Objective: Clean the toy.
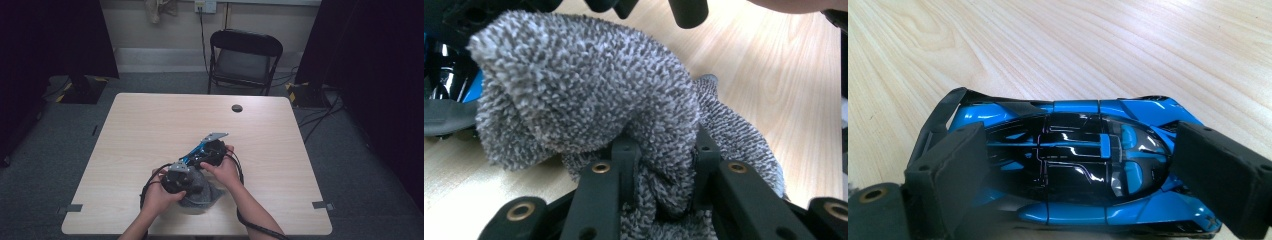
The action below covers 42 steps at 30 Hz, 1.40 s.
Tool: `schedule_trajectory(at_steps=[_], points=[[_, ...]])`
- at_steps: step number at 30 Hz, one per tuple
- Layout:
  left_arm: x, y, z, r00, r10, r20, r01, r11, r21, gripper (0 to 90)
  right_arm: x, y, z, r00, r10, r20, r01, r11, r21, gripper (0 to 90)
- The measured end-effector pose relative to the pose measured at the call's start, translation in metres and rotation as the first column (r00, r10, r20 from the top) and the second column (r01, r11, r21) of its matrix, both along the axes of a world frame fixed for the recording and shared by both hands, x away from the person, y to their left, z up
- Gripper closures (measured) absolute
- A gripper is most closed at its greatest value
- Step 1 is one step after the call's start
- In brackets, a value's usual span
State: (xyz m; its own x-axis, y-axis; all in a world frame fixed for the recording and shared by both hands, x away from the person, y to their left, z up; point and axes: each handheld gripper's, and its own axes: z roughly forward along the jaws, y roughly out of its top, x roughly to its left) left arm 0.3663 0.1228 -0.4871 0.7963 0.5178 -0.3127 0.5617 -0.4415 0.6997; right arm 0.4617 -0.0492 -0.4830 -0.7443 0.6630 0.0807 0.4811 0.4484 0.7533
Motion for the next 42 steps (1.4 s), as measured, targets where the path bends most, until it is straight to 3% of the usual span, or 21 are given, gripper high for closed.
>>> schedule_trajectory(at_steps=[5,14,16,23,27,30,33,36,42], points=[[-0.001,0.012,0.007,1.0,0.005,0.001,-0.005,0.9999,0.01,72.2,0.0,0.0,-0.001,1.0,0.002,0.005,-0.002,1.0,0.004,7.6],[0.003,0.051,0.019,0.9987,0.051,0.007,-0.052,0.998,0.036,71.9,0.0,0.0,0.0,1.0,0.002,0.003,-0.002,1.0,0.003,7.6],[0.005,0.068,0.024,0.9955,0.093,0.021,-0.094,0.995,0.034,71.9,0.0,0.0,0.0,1.0,0.001,0.0,-0.001,1.0,0.002,7.6],[0.012,0.097,0.023,0.9845,0.163,0.065,-0.168,0.9824,0.081,71.3,0.0,-0.001,0.0,1.0,0.004,0.004,-0.004,1.0,0.003,7.6],[0.02,0.097,0.015,0.9791,0.184,0.087,-0.192,0.9765,0.098,69.8,0.0,0.0,0.0,1.0,0.003,0.0,-0.003,1.0,0.0,7.6],[0.025,0.09,0.009,0.9746,0.211,0.075,-0.218,0.9721,0.088,68.6,0.0,0.0,0.0,1.0,0.003,0.004,-0.003,1.0,0.003,7.6],[0.03,0.083,0.005,0.9705,0.225,0.087,-0.232,0.9697,0.077,68.3,0.0,0.0,-0.001,1.0,0.003,0.006,-0.003,1.0,0.004,7.6],[0.033,0.078,0.003,0.9695,0.219,0.11,-0.228,0.9707,0.076,68.0,0.0,0.0,-0.001,1.0,0.003,0.005,-0.003,1.0,0.004,7.6],[0.034,0.069,0.001,0.977,0.178,0.118,-0.187,0.9796,0.073,67.4,0.0,0.0,-0.001,1.0,0.003,0.007,-0.003,1.0,0.005,7.6]])
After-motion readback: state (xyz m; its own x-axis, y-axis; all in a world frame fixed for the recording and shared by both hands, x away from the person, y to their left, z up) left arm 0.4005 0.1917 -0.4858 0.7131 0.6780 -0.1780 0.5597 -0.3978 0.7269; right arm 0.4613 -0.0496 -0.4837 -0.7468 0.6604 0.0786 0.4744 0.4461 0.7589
